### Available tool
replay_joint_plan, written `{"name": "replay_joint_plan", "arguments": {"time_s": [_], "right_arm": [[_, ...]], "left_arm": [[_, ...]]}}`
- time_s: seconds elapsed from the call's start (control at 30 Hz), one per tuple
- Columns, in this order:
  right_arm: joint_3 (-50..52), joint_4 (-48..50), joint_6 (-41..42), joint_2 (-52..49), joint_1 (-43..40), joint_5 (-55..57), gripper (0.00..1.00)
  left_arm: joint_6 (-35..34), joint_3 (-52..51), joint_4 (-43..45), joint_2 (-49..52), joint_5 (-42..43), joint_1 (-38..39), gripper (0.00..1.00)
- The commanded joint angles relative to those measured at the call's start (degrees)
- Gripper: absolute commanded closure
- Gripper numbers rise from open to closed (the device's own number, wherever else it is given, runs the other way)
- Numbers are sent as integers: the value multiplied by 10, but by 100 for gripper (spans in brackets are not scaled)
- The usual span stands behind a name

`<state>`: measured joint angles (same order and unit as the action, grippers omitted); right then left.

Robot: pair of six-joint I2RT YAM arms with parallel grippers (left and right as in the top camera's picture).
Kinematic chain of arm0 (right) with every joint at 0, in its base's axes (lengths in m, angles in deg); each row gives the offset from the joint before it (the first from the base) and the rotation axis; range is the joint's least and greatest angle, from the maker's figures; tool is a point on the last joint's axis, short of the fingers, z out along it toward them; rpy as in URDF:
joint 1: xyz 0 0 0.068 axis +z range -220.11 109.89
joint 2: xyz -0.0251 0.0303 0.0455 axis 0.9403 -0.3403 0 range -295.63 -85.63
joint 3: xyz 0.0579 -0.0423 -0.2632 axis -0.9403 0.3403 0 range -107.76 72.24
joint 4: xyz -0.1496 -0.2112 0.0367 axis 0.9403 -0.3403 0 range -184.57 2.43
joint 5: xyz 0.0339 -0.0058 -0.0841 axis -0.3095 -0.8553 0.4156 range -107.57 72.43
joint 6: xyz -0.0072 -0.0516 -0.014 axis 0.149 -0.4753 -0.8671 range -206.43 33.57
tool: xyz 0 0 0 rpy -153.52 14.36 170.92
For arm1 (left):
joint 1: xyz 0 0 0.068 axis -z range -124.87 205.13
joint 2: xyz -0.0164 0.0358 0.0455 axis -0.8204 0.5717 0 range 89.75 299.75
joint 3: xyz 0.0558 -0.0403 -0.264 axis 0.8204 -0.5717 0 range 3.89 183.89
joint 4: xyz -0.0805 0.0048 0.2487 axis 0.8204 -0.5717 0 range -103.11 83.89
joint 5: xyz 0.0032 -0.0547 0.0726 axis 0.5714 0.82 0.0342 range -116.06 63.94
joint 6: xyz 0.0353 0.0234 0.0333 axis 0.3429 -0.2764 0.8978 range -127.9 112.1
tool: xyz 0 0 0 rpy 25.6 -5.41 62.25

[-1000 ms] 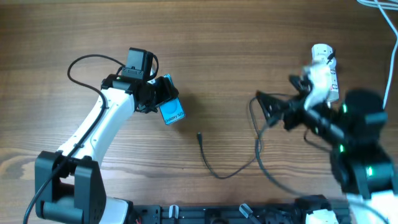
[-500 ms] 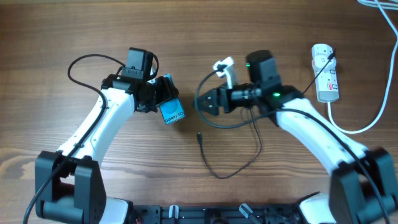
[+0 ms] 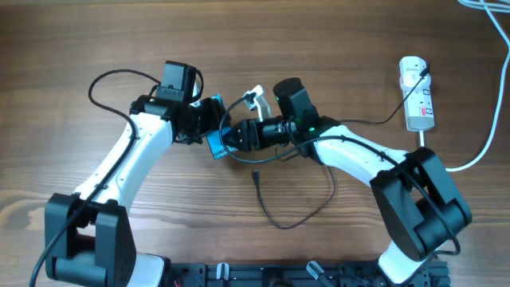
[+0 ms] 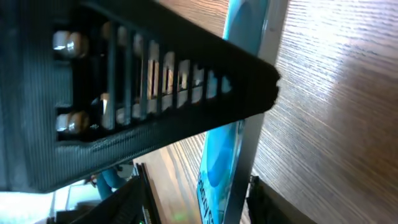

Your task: Plug charger to phone and switch on socket

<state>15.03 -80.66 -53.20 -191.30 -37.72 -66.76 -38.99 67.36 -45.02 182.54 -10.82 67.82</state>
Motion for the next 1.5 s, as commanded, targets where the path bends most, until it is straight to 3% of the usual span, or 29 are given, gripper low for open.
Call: {"name": "replay_joint_plan", "arguments": {"time_s": [0.0, 0.3, 0.37, 0.47, 0.5, 0.57, 0.6, 0.77, 0.83, 0.9, 1.03, 1.17, 1.3, 1.37, 1.4, 1.47], "right_arm": [[-4, 2, 19, -10, 0, 5, 55], [-4, -16, 19, -10, 3, 5, 78], [-4, -17, 19, -10, 3, 5, 89], [-4, -17, 19, -10, 3, 5, 96], [-4, -17, 19, -10, 3, 5, 96], [-4, -16, 30, -10, 2, -4, 96], [-4, -14, 30, -10, -2, -4, 96], [-4, 65, 31, -10, -43, -112, 96], [-4, 103, 64, -10, -61, -173, 96], [-4, 193, 120, -10, -85, -243, 96], [-4, 309, 180, -10, -96, -255, 96], [-4, 385, 204, -10, -96, -264, 96], [-4, 482, 259, -10, -97, -280, 96], [-4, 482, 268, -10, -100, -279, 96], [-4, 483, 269, -10, -103, -278, 96], [-4, 490, 274, -10, -108, -278, 96]], "left_arm": [[29, 3, 8, -1, 56, -1, 60], [40, 3, 10, -1, 72, -1, 58], [40, 3, 10, -1, 72, -1, 57], [40, 3, 10, -1, 72, -1, 52], [39, 3, 9, -1, 73, -1, 43], [39, 3, 10, -1, 73, -1, 14], [39, 3, 10, -1, 72, -1, 11], [38, 3, 28, -11, 116, -4, 13], [48, 3, 63, -26, 205, -16, 15], [80, 3, 120, -49, 355, -34, 17], [82, 3, 244, -86, 536, -59, 23], [82, 3, 281, -99, 593, -61, 29], [82, 3, 346, -100, 688, -61, 43], [82, 3, 357, -100, 703, -61, 51], [82, 3, 353, -100, 703, -61, 62], [82, 3, 353, -100, 705, -61, 66]]}}
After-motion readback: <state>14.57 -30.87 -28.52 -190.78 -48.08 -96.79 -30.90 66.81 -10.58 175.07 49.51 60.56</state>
